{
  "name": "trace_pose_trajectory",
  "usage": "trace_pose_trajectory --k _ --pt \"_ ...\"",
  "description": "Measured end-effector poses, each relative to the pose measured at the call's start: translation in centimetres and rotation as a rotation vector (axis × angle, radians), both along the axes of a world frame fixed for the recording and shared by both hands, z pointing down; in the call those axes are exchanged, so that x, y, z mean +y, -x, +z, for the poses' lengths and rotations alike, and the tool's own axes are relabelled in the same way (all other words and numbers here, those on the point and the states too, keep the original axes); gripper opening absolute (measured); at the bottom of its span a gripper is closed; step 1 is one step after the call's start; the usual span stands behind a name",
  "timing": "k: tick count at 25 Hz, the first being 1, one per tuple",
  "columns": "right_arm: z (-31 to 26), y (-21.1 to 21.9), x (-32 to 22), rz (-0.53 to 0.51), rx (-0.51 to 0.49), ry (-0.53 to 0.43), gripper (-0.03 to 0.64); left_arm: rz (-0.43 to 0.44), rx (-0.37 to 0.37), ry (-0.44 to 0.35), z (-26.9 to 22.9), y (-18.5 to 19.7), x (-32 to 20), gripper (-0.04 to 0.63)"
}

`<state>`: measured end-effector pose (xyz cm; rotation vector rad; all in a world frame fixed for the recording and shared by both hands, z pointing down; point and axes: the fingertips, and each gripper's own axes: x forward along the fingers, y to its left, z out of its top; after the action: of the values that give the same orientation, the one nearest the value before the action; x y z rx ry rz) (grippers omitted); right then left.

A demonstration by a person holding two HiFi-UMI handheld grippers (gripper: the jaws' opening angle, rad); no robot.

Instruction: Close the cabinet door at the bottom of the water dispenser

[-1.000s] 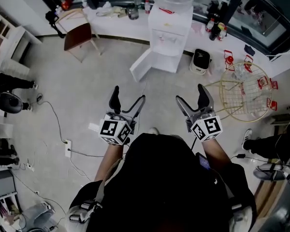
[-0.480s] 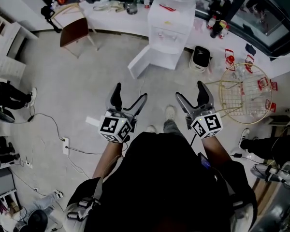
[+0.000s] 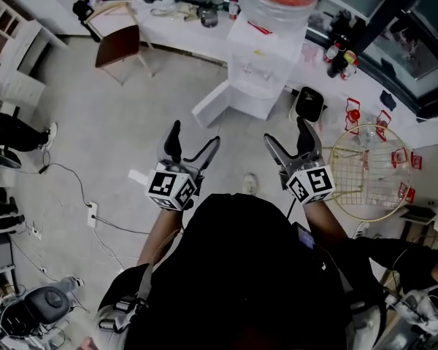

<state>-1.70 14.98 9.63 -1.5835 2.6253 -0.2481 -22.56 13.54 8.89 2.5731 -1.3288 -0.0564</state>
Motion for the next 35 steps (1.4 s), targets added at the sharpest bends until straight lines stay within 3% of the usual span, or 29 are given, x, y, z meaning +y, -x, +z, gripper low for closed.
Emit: trace_pose_trajectory --k 5,15,30,35 --pt "0.4 -2.3 -4.3 -0.022 -0.016 -0.010 0.436 -0.030 0.003 0.000 0.3 -1.9 -3.2 0.482" --pt "2.4 -2.9 -9.7 -0.146 -0.028 0.027 0.425 -0.111 -0.086 0.053 3.7 -3.0 -7.6 0.482" --pt "12.5 0.1 -16.0 -0.205 0.019 0.234 0.405 -0.138 -0.107 0.253 15.1 -0.4 -13.4 0.482" --pt "17.0 2.5 -18.5 -0.208 0.040 0.282 0.400 -0.112 -0.183 0.305 20.6 1.1 -16.4 0.482"
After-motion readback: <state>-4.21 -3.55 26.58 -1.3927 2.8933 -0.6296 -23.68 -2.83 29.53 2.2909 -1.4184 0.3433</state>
